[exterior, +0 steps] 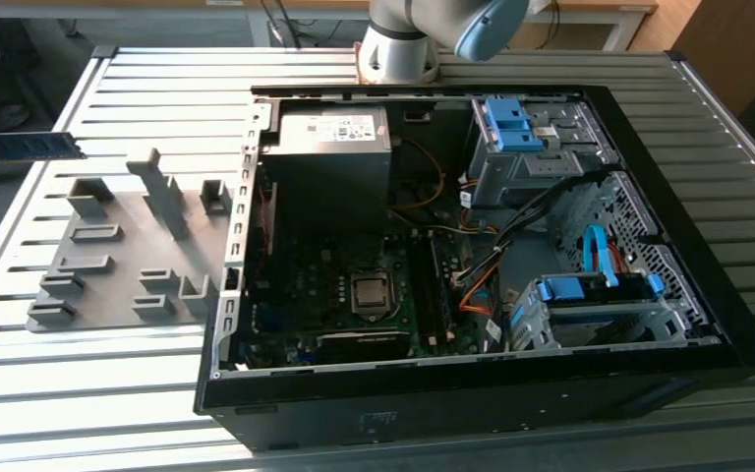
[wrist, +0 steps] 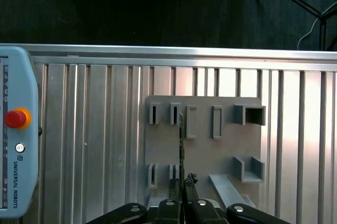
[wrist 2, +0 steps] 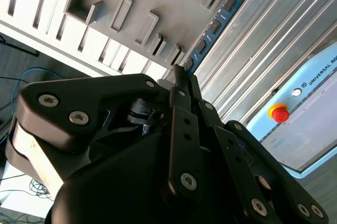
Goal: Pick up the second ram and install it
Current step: 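Pick up the second ram and move it above second insertion slot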
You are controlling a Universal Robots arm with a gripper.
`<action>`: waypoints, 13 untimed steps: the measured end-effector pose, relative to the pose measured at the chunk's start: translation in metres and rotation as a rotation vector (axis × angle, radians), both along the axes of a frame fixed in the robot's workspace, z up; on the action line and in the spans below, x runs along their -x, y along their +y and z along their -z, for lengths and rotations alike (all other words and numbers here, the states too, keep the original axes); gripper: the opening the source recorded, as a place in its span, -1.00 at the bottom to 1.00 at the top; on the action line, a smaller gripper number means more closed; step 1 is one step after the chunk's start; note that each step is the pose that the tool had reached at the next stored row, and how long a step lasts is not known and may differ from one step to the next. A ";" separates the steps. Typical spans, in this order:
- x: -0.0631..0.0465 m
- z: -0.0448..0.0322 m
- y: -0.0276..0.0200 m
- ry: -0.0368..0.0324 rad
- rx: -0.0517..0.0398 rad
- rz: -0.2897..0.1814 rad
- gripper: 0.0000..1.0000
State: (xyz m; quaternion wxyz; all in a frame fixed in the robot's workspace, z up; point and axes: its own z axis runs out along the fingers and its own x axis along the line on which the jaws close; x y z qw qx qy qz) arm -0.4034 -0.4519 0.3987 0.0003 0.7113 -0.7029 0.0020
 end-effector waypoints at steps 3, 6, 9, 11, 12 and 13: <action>0.000 -0.0003 0.0000 0.0003 0.0002 0.000 -0.72; 0.000 -0.0004 0.0000 0.0003 0.0002 0.000 -0.72; -0.002 -0.0004 -0.0001 0.0003 0.0002 0.000 -0.72; -0.004 -0.0004 0.0000 0.0003 0.0002 0.000 -0.72; -0.004 -0.0004 0.0000 0.0003 0.0002 0.000 -0.72; -0.005 -0.0003 0.0000 0.0002 0.0002 0.000 -0.72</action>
